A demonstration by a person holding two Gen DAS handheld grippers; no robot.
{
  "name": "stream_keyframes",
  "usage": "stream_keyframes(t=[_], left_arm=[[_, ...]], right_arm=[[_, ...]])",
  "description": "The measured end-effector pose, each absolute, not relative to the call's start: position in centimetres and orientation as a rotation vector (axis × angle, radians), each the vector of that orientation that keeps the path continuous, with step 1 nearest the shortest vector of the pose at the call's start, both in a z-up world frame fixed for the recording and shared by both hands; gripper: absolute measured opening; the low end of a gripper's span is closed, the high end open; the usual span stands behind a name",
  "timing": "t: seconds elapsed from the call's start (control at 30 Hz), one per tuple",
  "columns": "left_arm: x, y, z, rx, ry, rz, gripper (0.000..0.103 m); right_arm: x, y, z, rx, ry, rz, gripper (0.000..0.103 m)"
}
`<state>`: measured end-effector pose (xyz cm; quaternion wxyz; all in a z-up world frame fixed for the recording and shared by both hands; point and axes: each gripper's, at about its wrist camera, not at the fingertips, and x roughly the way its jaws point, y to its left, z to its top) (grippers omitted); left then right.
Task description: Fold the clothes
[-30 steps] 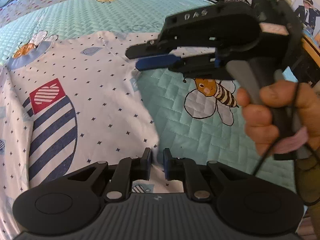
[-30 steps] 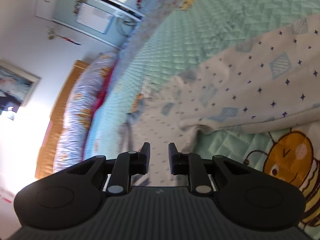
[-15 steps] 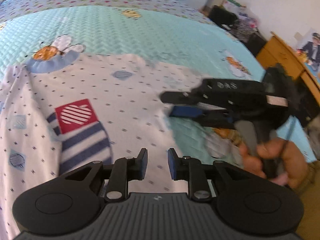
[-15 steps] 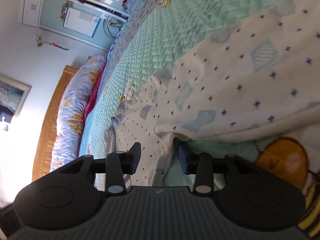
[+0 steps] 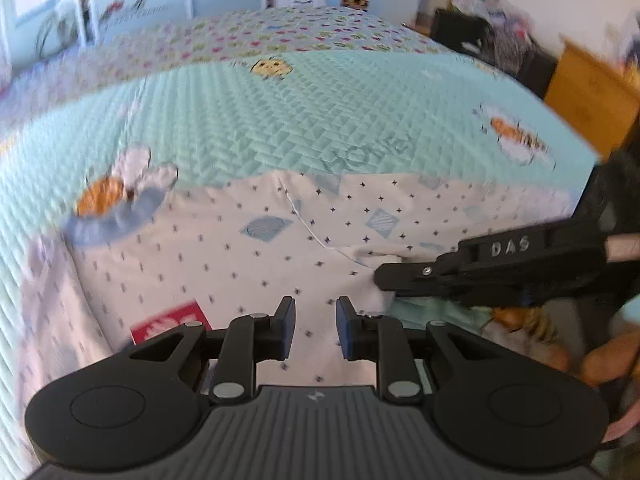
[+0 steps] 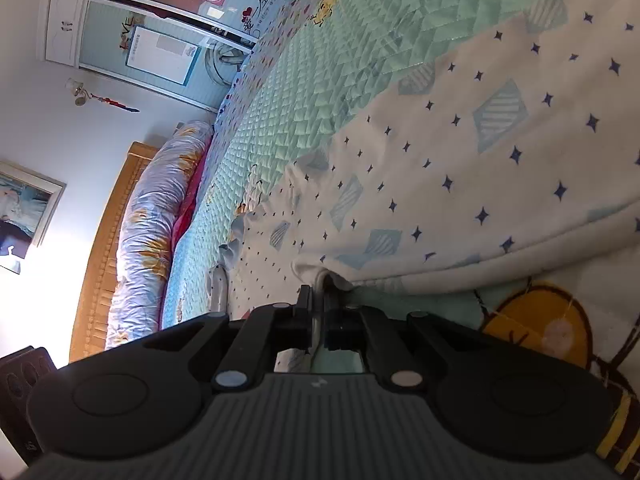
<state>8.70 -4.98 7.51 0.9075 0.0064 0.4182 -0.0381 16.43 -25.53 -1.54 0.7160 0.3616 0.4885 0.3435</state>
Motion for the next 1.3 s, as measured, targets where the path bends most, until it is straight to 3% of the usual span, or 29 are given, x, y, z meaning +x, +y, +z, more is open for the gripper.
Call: stream_keyframes(t=[0.53,0.93,1.03,1.3], left_arm=[[11.0,-1.2,3.9,-0.371,1.036,-0.29,0.021],[10.4,0.9,5.4,-0.502,0.972,-0.29,0.02],[10.5,-0.1,5.6,-0.452,0.974,-0.28,0.0],[11.0,-1.8,4.2,-0.333,1.021,-0.253,0.0]], right_arm=[[17.3,-26.0,-2.0,0.813,1.11,0.767,0.004],[17.4,-25.9,-2.3,0.814,1.113,0.749,0.004],[17.4,-25.8,-2.3,0.814,1.114,0.748,0.004],[17.6,-26.0,-2.6,0.832,1.123,0.755,0.003]])
